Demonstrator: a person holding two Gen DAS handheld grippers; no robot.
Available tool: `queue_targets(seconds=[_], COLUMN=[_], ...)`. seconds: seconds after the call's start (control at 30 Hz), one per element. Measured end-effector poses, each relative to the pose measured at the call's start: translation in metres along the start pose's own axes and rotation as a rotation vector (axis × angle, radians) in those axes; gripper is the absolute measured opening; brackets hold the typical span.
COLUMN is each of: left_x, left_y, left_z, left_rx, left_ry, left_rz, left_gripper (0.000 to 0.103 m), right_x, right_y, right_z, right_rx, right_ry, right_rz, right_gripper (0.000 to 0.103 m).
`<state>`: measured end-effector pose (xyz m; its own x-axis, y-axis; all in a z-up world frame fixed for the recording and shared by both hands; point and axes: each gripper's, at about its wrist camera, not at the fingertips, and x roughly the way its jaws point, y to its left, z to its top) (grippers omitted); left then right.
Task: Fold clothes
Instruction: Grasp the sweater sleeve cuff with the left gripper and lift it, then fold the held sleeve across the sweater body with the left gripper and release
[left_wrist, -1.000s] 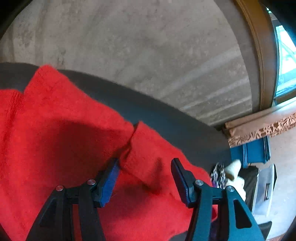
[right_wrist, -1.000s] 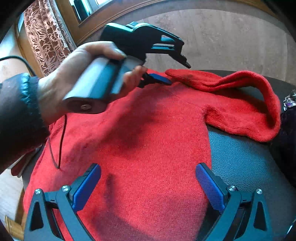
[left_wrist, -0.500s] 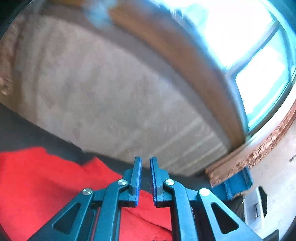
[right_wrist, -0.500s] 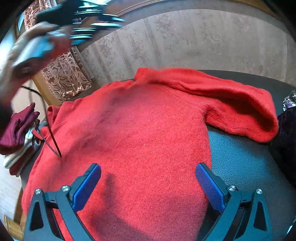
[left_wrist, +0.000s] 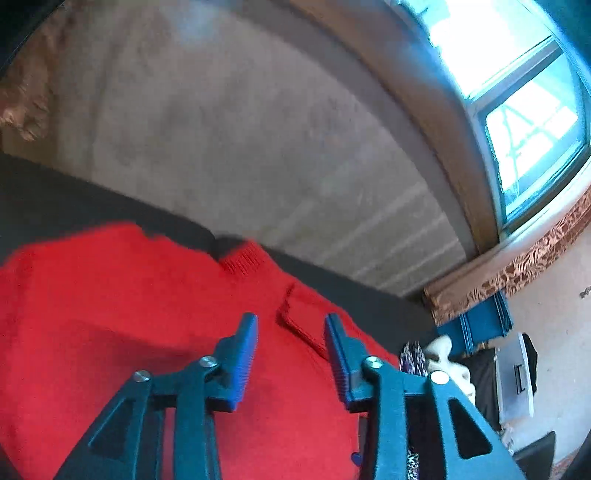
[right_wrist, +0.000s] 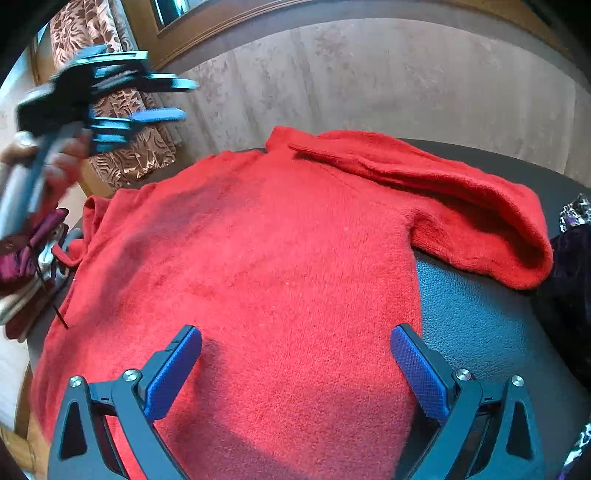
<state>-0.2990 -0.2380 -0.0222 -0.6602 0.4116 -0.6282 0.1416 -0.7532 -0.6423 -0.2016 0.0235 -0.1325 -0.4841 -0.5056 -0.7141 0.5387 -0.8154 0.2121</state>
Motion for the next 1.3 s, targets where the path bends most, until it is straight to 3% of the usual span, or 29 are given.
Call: queue_targets(seconds=[0.2,0.43,0.5,0.53,0.7,0.77,0.9,1.03,1.13,1.3], left_x=[0.077,0.123,0.119,0.117,0.109,0.088,0.007,-0.077,-0.124,-0.154], left_y=[-0.016,-0.020,-0.021,-0.023,-0.047,-0.052,-0.048,-0.025,0.001,0.058], left_z=[-0.002,0.001,0.002,0.002,0.000,0.003,0.017,0.022,0.013,-0.018], left_rx=[-0.008,-0.070,-0.095,-0.080,0.032,0.043,0.015,-0.033,-0.049,-0.126], left_ry=[0.129,0.217,0.176,0.159,0.099,0.035,-0.161,-0.292,-0.334,-0.312], left_rz=[0.041,0.150,0.149,0.158,0.232,0.201,0.154,0.157,0.219,0.284], left_gripper=[0.044,0.041,0.023,0.006,0.005,0.005,0.005,0.005,0.005,0.005], right_x=[-0.003,-0.005,-0.006,-0.006,-0.007,-0.007,-0.007,-0.006,-0.006,-0.006], right_y=[-0.006,-0.012,-0.013,-0.013,-0.012,-0.011,-0.010,-0.007,-0.005,-0.002], right_z=[-0.001,-0.001,-0.001,-0.001,-0.001,-0.001,-0.002,-0.001,-0.001,0.001], right_rx=[0.028,0.058,0.065,0.067,0.069,0.068,0.068,0.066,0.066,0.063], right_ry=[-0.020,-0.040,-0.045,-0.046,-0.048,-0.048,-0.047,-0.046,-0.044,-0.039], right_rz=[0.038,0.081,0.090,0.092,0.095,0.094,0.095,0.092,0.090,0.085], right_gripper=[0.103,0.103,0.103,0.103,0.103,0.103,0.103,0.103,0.103,0.103])
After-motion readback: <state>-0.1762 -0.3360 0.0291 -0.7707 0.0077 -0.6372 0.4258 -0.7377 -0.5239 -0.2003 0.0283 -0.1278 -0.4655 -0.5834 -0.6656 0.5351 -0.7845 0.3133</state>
